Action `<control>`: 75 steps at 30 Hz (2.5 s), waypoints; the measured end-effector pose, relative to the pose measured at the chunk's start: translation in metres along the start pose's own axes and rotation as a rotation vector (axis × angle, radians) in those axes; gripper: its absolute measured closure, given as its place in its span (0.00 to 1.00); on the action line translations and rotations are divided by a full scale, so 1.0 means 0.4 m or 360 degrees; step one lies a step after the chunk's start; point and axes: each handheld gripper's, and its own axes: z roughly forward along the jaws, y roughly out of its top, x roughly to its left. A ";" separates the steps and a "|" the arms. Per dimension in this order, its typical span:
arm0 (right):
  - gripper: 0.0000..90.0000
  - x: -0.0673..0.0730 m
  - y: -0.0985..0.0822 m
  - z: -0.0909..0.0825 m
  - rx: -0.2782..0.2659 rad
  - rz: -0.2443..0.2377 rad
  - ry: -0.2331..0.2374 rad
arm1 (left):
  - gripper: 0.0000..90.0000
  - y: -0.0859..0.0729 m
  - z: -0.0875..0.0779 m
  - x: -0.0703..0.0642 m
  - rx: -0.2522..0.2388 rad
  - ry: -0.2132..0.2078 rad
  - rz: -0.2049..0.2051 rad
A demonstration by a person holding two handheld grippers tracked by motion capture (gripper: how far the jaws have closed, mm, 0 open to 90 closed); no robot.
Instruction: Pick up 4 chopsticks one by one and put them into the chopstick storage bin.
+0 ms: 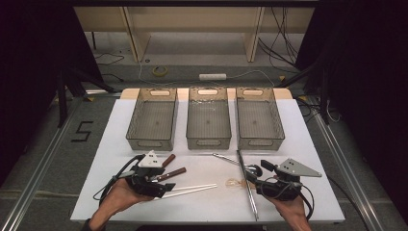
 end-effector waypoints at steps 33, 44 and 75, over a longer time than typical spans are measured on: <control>0.33 -0.002 0.001 0.001 0.0011 -0.0002 0.0013 | 0.79 -0.014 0.115 -0.020 0.0554 -0.0092 0.0348; 0.33 -0.002 0.002 0.001 0.0016 0.0001 0.0015 | 0.85 -0.012 0.127 -0.022 0.0622 -0.0099 0.0411; 0.34 -0.005 0.002 0.000 0.0022 0.0003 0.0006 | 0.93 -0.006 0.117 -0.041 0.0626 -0.0139 0.0572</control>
